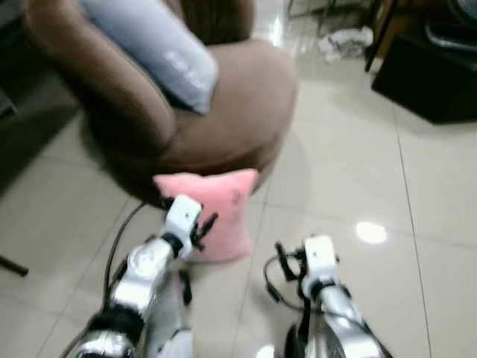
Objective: Move the pillow to the sofa from floor
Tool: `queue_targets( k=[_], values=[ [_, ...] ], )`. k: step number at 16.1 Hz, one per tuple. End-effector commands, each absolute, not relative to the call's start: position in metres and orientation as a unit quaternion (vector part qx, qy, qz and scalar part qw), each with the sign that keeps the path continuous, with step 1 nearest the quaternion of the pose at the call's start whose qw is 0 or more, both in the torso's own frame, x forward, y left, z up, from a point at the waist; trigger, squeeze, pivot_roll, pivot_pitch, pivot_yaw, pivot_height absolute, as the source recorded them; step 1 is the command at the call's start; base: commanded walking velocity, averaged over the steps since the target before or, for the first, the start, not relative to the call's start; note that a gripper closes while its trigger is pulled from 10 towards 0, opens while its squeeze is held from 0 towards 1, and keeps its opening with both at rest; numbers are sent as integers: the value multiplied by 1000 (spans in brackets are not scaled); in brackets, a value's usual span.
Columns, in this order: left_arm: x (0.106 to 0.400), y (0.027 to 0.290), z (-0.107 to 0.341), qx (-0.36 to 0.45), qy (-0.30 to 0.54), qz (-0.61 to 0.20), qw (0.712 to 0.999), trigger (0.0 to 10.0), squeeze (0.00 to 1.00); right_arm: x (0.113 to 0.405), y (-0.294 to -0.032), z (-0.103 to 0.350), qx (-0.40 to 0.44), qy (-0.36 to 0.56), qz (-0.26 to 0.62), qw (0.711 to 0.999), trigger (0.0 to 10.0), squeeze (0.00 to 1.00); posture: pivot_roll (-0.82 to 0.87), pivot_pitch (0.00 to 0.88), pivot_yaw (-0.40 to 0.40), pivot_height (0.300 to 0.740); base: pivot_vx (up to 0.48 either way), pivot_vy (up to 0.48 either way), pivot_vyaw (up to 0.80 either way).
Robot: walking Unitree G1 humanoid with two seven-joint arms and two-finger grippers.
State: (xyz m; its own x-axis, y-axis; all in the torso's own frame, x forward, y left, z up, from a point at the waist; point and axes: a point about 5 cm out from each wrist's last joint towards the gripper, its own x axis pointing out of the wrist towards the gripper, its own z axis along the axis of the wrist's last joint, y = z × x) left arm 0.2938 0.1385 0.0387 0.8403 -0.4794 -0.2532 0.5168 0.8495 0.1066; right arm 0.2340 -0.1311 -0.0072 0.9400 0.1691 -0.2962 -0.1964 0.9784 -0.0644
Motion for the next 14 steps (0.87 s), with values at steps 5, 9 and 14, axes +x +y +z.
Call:
queue_targets(
  k=[5,9,14],
  values=[
    [296,145,37,82,121,-230,962,10000,0,227,-129,-8,-41,156,92,983,10000,0,-95,136,34,521,148,121,0],
    [296,145,37,72,121,-219,966,10000,0,226,-131,-9,-40,159,91,982,10000,0,-97,142,31,521,361,316,0],
    [295,145,38,85,114,-215,966,10000,0,227,-133,-10,-42,164,98,981,10000,0,-90,143,22,521,338,295,0]
  ],
)
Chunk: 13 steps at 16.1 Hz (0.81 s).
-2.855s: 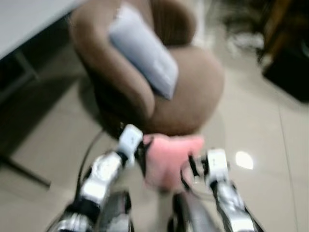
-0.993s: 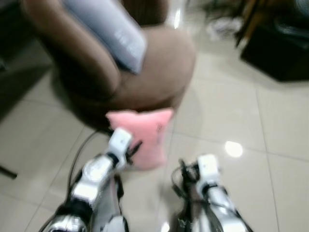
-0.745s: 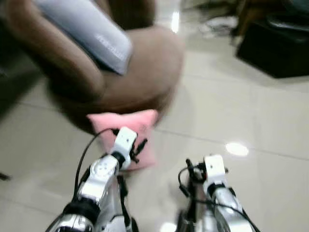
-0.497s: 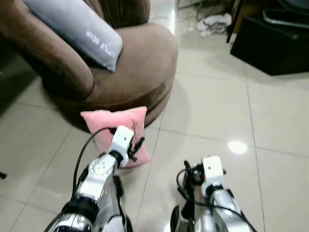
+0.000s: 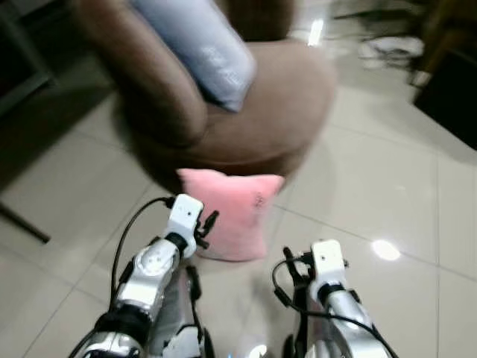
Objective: Move the pillow to the sofa from floor
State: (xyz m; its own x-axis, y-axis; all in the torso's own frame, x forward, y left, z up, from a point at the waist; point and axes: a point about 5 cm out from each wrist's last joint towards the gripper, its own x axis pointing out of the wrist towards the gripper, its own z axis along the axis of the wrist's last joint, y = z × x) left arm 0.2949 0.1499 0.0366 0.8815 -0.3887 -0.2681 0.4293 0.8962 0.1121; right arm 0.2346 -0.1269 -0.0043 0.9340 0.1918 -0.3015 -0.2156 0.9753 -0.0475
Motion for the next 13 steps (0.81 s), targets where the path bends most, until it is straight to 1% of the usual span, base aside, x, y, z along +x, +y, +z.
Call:
queue_targets(
  k=[1,6,7,9,10,13],
  values=[
    [295,144,38,88,115,-219,965,10000,0,228,-134,-11,-41,167,98,980,10000,0,-90,143,22,521,480,0,0],
    [292,137,37,106,113,-244,957,10000,0,229,-133,-14,-43,175,101,978,10000,0,-94,145,28,521,450,0,0],
    [292,136,37,109,111,-250,956,10000,0,229,-132,-15,-43,177,103,978,10000,0,-93,146,31,521,0,0,0],
    [291,133,36,111,114,-262,952,10000,0,231,-131,-14,-42,172,106,978,10000,0,-92,146,31,521,0,-341,0],
    [291,132,37,106,108,-263,953,10000,0,232,-131,-13,-41,170,107,979,10000,0,-92,146,31,521,334,-341,0],
    [292,134,36,119,113,-258,952,10000,0,233,-130,-12,-41,169,110,979,10000,0,-92,139,37,521,477,0,0]
  ],
)
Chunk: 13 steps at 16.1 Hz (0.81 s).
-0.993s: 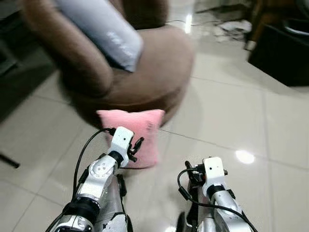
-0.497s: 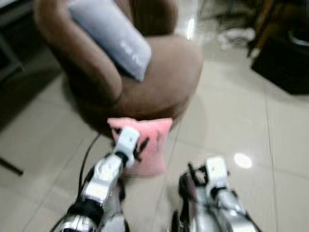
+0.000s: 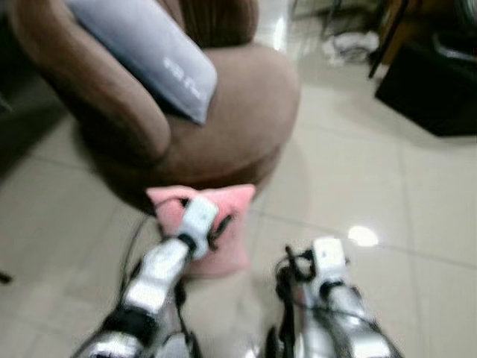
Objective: Move the pillow to the sofa from floor
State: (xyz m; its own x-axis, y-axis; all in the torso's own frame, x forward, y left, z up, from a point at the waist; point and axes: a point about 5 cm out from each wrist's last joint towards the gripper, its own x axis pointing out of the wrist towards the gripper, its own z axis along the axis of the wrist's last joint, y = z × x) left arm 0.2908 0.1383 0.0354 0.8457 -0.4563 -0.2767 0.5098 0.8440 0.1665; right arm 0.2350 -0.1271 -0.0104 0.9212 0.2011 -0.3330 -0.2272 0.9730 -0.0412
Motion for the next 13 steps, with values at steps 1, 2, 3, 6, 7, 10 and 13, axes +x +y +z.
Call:
queue_targets(
  k=[1,2,3,6,7,10,13],
  values=[
    [292,135,36,118,114,-257,952,10000,0,233,-129,-12,-42,168,111,979,10000,0,-92,139,37,521,480,0,0],
    [292,135,36,117,114,-257,953,10000,0,233,-128,-12,-41,167,111,979,10000,0,-93,136,39,521,480,0,0],
    [292,136,36,117,115,-256,953,10000,0,233,-128,-12,-41,167,111,979,10000,0,-93,136,39,521,480,0,0],
    [293,140,35,102,122,-243,957,10000,0,234,-126,-12,-51,172,123,976,10000,0,-89,132,42,521,472,0,0],
    [294,141,35,98,123,-237,959,10000,0,234,-126,-12,-58,172,130,975,10000,0,-89,132,42,521,435,0,0],
    [295,143,36,100,117,-220,963,10000,0,236,-128,-11,-62,171,128,975,10000,0,-83,128,35,521,364,229,0],
    [295,144,35,100,123,-218,963,10000,0,252,-126,6,-71,157,175,969,10000,0,-83,137,37,521,0,0,0]
  ],
)
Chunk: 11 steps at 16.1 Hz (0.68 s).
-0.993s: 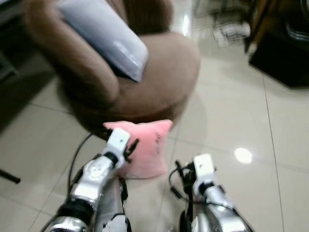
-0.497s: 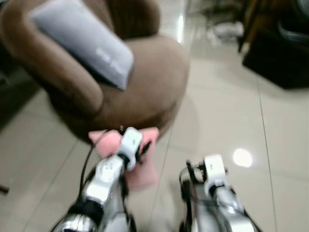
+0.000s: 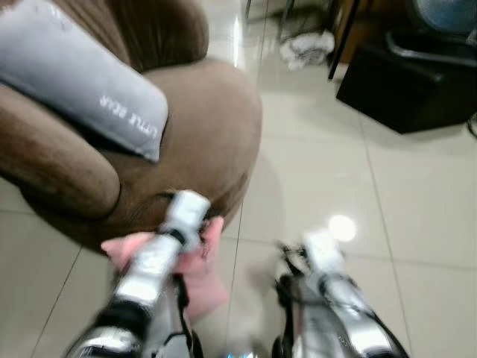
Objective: Move the pillow to the sofa from floor
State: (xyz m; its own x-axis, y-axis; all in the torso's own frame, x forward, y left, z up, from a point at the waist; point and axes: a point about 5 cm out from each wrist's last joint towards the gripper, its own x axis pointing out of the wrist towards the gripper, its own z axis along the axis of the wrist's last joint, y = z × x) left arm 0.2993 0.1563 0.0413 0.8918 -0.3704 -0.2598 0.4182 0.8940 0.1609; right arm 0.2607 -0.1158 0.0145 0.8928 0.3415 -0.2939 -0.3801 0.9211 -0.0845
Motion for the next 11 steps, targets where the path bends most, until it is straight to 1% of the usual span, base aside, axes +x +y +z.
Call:
queue_targets(
  k=[1,3,5,7,9,10,11],
  values=[
    [294,145,34,101,126,-218,962,10000,0,261,-125,16,-73,153,199,965,10000,0,-85,145,42,521,0,0,0],
    [294,145,34,101,126,-219,962,10000,0,270,-126,26,-86,149,229,958,10000,0,-72,158,45,521,0,0,0],
    [293,149,36,105,125,-219,962,10000,0,280,-130,34,-78,153,245,954,10000,0,-47,174,49,521,0,0,0],
    [288,158,37,117,126,-221,960,10000,0,294,-123,40,-84,168,284,940,10000,0,-11,194,61,521,0,0,0],
    [284,166,39,126,125,-219,959,10000,0,301,-117,43,-98,165,295,936,10000,0,32,201,63,521,0,0,0],
    [283,168,39,130,125,-217,959,10000,0,303,-116,44,-96,163,292,938,10000,0,36,202,62,521,0,0,0],
    [280,175,41,139,124,-212,959,10000,0,302,-108,47,-79,148,286,943,10000,0,55,215,66,521,0,0,0]
  ],
)
